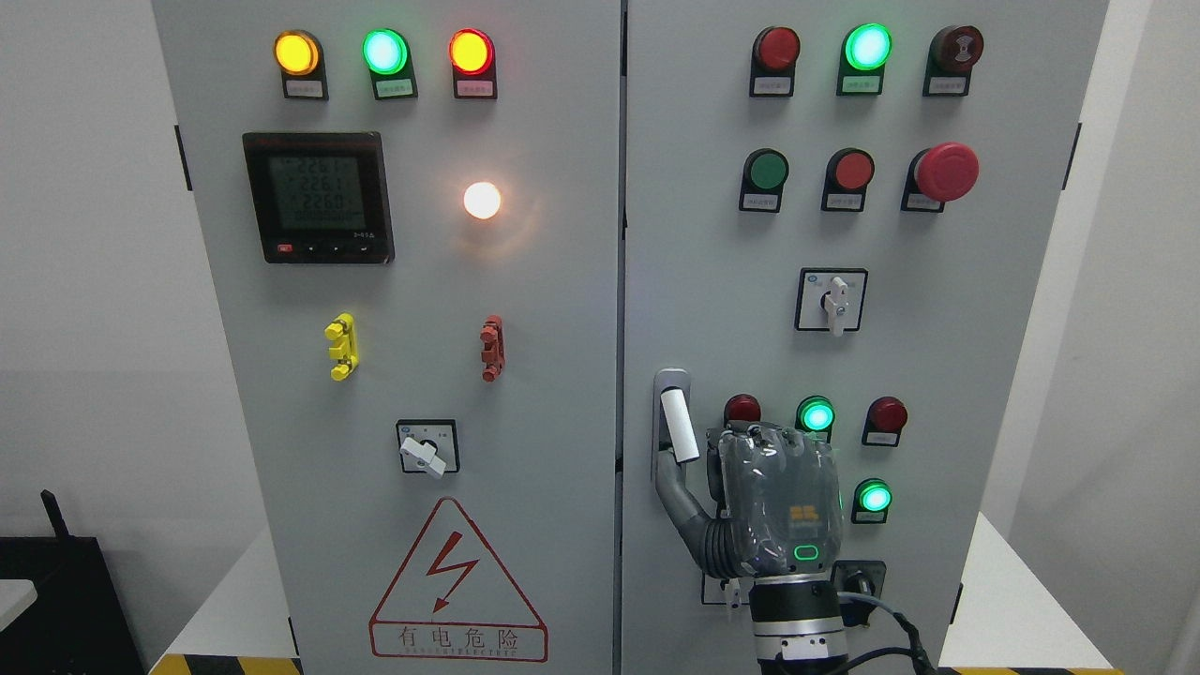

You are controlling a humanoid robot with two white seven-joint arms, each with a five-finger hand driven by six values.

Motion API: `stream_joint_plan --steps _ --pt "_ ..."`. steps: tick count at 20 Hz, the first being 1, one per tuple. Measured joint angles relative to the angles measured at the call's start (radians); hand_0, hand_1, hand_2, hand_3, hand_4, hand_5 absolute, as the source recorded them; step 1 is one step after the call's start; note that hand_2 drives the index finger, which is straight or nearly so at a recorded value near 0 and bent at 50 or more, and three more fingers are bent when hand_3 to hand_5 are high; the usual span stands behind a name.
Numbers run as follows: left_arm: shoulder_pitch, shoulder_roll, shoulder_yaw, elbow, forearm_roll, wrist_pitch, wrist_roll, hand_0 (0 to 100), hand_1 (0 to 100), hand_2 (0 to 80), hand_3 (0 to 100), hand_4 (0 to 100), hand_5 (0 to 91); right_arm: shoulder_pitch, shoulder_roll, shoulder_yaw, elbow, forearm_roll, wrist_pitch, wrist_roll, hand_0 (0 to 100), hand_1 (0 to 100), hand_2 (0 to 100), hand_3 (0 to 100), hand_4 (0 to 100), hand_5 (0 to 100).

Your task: Release door handle

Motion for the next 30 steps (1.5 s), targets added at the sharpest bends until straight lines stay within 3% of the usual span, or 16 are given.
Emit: stream_joint_plan --steps 30 --pt "0.000 0.000 -0.002 0.000 0.000 0.000 -0.004 12 39 0.0 0 0 0.0 0.012 0.003 -0.024 -0.006 -0.006 -0.003 -0.010 55 43 100 100 100 97"
